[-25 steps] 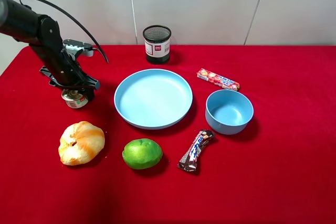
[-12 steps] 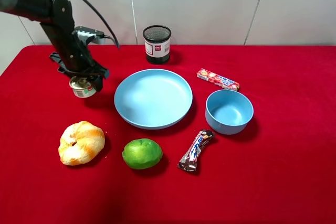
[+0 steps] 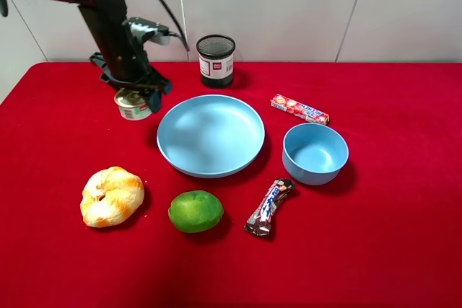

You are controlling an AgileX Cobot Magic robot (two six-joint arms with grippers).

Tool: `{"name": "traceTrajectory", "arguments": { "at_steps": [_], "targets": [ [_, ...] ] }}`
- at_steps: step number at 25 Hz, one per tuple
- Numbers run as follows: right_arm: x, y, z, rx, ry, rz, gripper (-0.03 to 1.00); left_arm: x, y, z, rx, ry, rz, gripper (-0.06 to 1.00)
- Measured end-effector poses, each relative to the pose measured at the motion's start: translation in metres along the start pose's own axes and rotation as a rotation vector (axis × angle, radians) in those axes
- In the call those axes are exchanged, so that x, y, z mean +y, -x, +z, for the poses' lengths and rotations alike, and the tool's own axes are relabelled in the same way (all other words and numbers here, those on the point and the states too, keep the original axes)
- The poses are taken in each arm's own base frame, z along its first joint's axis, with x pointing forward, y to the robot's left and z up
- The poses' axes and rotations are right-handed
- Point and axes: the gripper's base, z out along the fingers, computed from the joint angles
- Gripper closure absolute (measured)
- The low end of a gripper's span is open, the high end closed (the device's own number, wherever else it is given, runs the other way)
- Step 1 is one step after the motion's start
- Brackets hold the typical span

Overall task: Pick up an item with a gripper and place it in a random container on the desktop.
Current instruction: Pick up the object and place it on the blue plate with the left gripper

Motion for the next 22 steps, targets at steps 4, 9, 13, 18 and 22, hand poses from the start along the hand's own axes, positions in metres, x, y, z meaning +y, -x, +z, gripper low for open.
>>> {"name": "traceTrajectory", "arguments": {
  "at_steps": [4, 9, 13, 18, 22],
  "targets": [
    [0.0, 0.0, 0.0, 0.0, 0.0, 0.0, 0.27, -0.019, 0.011, -0.011, -0.015, -0.012, 0.06, 0.31],
    [0.0, 0.0, 0.0, 0.0, 0.0, 0.0, 0.27, -0.044, 0.022, -0.021, -0.039, -0.027, 0.119, 0.31],
    [0.0, 0.0, 0.0, 0.0, 0.0, 0.0, 0.27, -0.063, 0.024, -0.023, -0.047, -0.04, 0.159, 0.31],
    [0.0, 0.0, 0.0, 0.0, 0.0, 0.0, 0.27, -0.088, 0.027, -0.024, -0.097, -0.055, 0.212, 0.31],
    [0.0, 0.0, 0.0, 0.0, 0.0, 0.0, 0.27, -0.105, 0.03, -0.02, -0.139, -0.067, 0.246, 0.31]
  ]
}}
